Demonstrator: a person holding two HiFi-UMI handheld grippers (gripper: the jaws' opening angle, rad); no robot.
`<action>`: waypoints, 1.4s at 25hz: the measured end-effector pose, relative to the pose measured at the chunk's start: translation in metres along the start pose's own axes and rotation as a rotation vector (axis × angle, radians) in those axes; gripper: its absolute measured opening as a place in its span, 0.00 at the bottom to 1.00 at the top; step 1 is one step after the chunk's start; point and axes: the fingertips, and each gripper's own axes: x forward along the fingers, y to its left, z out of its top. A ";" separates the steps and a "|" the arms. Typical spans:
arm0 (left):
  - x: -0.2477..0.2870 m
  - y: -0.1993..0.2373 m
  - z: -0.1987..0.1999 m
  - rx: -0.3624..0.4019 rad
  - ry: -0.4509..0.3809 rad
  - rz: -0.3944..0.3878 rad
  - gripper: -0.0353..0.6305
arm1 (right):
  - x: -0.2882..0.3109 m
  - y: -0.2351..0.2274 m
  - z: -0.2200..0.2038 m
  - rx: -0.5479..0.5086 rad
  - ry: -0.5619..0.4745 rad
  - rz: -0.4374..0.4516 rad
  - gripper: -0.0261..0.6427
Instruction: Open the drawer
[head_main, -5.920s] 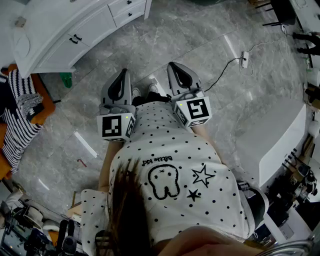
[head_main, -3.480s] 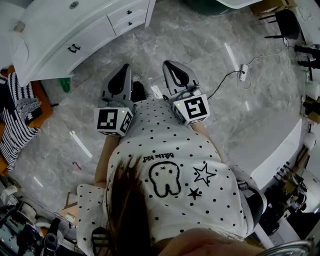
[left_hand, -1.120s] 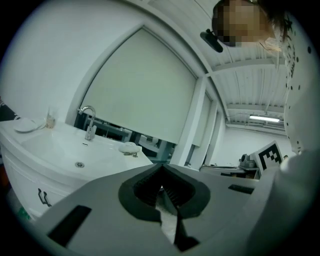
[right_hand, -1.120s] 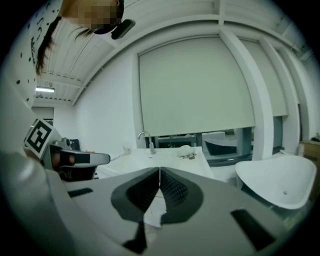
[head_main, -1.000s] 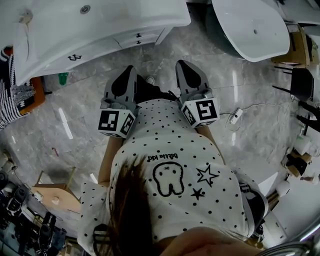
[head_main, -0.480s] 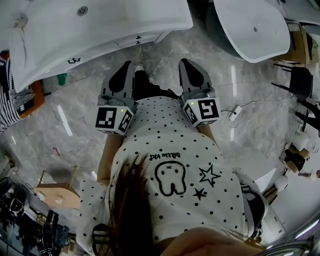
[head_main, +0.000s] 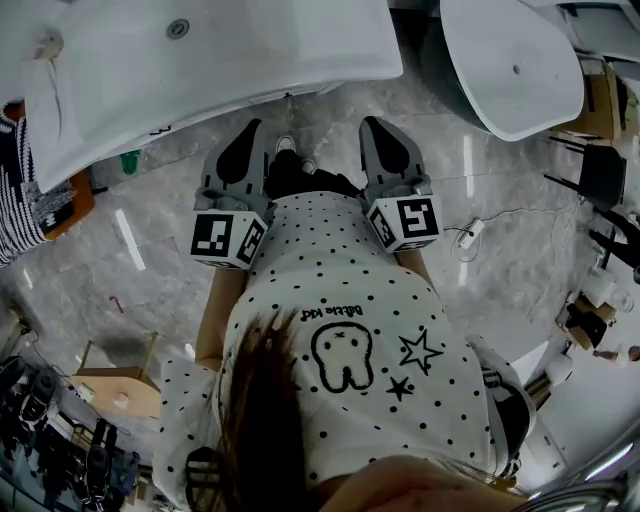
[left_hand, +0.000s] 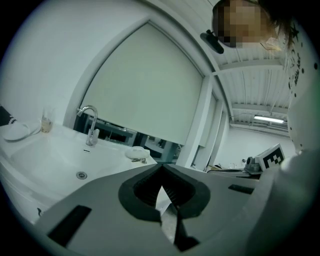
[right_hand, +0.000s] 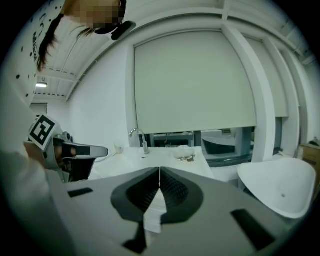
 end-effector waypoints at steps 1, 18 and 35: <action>-0.001 0.001 0.001 0.004 -0.004 0.005 0.06 | 0.001 0.001 0.001 0.000 -0.002 0.005 0.06; -0.008 0.009 0.014 -0.020 -0.004 0.065 0.06 | 0.013 0.010 0.015 -0.015 0.027 0.071 0.06; 0.018 0.018 0.015 -0.008 -0.014 0.116 0.06 | 0.047 -0.007 0.021 -0.043 0.038 0.123 0.06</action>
